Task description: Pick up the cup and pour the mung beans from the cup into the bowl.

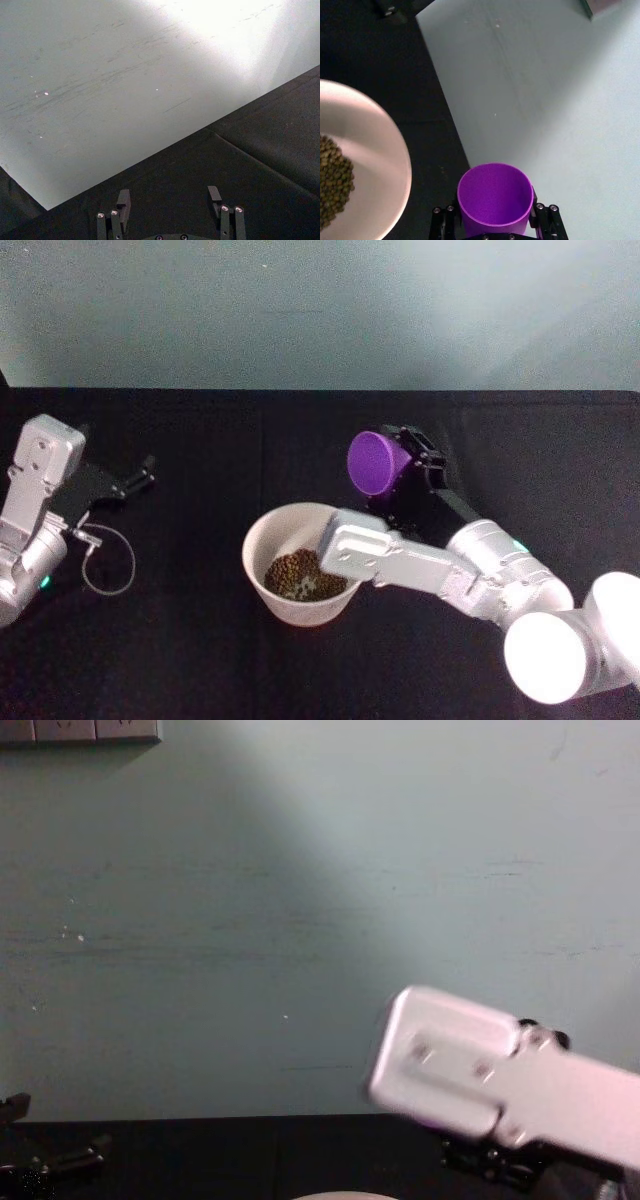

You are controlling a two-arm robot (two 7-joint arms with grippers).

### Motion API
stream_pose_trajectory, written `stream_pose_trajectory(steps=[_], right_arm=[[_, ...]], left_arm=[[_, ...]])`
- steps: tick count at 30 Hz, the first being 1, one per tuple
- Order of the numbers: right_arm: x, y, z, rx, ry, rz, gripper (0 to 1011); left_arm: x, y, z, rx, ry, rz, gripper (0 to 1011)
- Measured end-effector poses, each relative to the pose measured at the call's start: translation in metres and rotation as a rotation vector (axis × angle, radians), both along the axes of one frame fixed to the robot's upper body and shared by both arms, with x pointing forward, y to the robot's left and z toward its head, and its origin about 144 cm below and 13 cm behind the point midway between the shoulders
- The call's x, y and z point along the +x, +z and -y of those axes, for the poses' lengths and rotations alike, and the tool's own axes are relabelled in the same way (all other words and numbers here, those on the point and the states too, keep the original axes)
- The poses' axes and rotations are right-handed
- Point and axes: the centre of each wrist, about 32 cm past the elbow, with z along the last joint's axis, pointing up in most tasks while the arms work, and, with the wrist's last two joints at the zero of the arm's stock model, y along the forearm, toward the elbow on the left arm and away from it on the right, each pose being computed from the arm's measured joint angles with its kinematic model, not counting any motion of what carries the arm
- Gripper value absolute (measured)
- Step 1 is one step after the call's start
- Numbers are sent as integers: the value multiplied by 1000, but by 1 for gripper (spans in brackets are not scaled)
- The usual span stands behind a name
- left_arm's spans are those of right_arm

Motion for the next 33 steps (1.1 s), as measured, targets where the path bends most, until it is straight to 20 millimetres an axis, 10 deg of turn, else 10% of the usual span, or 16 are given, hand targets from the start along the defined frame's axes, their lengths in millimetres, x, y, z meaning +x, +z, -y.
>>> stream_pose_trajectory(steps=[33], right_arm=[[59, -66, 71, 975, 23, -450, 734]], left_arm=[[0, 0, 0, 0, 0, 0, 1000]])
